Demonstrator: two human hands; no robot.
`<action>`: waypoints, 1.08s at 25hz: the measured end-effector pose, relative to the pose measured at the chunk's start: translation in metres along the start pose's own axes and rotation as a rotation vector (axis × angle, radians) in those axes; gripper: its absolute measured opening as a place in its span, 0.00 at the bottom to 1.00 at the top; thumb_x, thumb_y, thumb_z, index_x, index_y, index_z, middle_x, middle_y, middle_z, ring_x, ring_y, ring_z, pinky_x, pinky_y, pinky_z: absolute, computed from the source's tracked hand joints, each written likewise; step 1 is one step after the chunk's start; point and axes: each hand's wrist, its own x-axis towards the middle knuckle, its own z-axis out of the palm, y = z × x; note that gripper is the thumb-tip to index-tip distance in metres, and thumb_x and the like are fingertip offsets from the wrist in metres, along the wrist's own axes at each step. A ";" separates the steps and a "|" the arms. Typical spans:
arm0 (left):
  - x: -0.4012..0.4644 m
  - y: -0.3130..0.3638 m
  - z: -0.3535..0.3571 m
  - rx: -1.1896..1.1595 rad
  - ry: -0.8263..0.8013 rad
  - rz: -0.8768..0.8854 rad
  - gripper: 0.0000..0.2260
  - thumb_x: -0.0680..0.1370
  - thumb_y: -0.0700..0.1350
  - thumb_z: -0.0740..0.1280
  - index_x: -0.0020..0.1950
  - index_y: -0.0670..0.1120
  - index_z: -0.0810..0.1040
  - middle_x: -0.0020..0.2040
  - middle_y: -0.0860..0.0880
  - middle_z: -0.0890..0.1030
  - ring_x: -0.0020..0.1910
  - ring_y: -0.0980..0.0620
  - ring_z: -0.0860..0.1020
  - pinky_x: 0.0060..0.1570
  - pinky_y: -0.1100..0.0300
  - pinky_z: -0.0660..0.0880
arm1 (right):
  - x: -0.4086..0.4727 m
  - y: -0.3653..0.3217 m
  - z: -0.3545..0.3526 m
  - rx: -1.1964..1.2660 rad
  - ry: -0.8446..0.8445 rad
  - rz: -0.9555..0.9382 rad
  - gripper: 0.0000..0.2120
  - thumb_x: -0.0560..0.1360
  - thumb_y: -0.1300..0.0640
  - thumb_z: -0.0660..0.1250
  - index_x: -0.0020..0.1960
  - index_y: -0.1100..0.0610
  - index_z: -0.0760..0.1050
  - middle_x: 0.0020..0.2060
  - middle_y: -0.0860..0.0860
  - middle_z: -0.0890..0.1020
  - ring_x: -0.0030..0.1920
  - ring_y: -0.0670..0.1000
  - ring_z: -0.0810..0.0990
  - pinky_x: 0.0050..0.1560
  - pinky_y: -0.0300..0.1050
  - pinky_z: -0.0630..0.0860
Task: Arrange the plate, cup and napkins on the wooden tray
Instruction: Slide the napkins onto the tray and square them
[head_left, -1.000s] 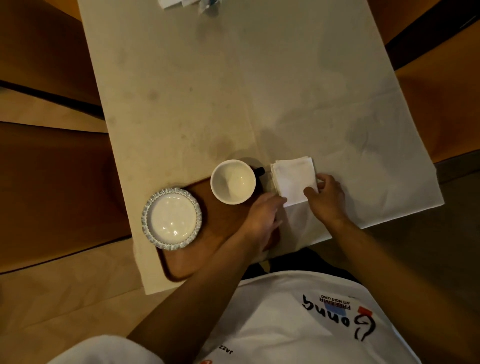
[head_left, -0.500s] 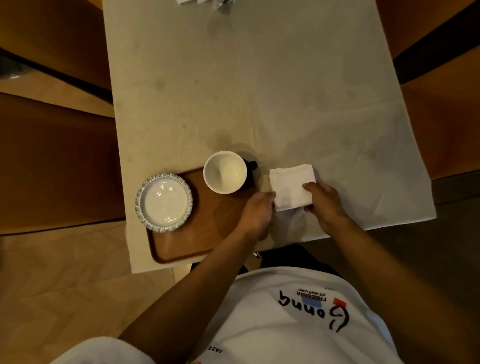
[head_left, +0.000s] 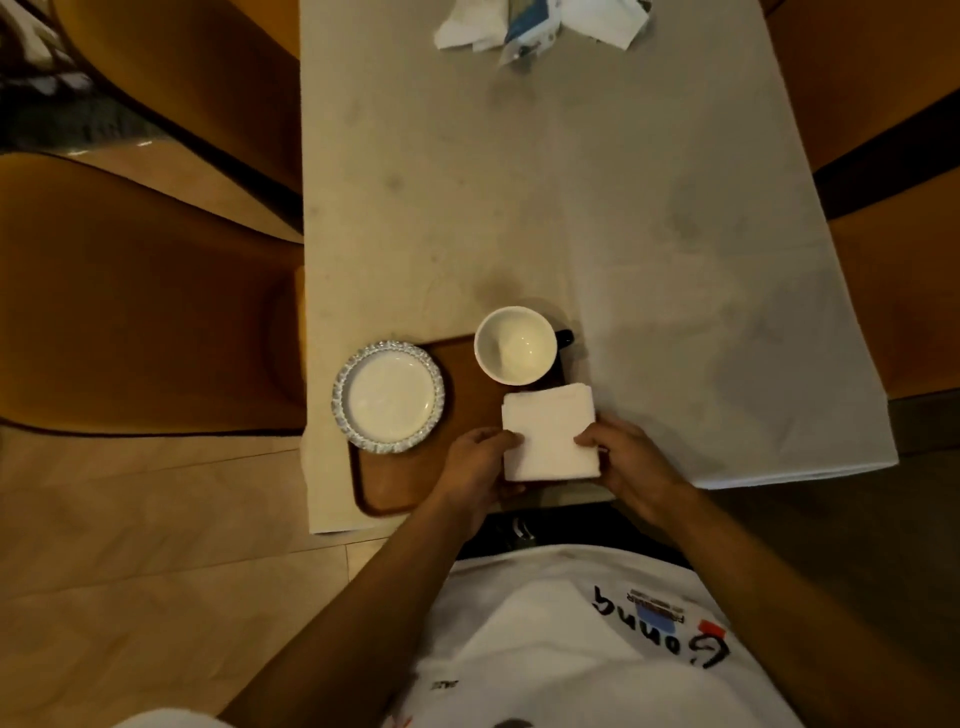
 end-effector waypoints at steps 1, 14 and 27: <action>0.001 -0.003 -0.011 0.021 0.003 0.005 0.14 0.76 0.40 0.69 0.61 0.42 0.75 0.57 0.42 0.80 0.54 0.41 0.80 0.49 0.43 0.82 | 0.002 0.004 0.007 -0.052 -0.009 0.006 0.17 0.73 0.65 0.65 0.60 0.56 0.78 0.57 0.58 0.83 0.59 0.60 0.81 0.60 0.59 0.79; 0.019 -0.012 -0.034 0.251 0.082 0.135 0.14 0.75 0.36 0.69 0.60 0.43 0.78 0.58 0.41 0.81 0.56 0.40 0.81 0.57 0.42 0.79 | 0.006 0.019 0.018 -0.624 0.240 -0.245 0.18 0.74 0.62 0.67 0.64 0.56 0.78 0.54 0.55 0.84 0.53 0.56 0.82 0.54 0.50 0.79; 0.011 -0.034 -0.035 1.011 0.233 0.639 0.17 0.73 0.42 0.68 0.62 0.46 0.74 0.55 0.45 0.79 0.49 0.47 0.79 0.47 0.49 0.79 | -0.004 0.022 -0.006 -0.868 0.332 -0.394 0.12 0.79 0.58 0.65 0.62 0.53 0.78 0.52 0.50 0.82 0.50 0.50 0.81 0.50 0.44 0.77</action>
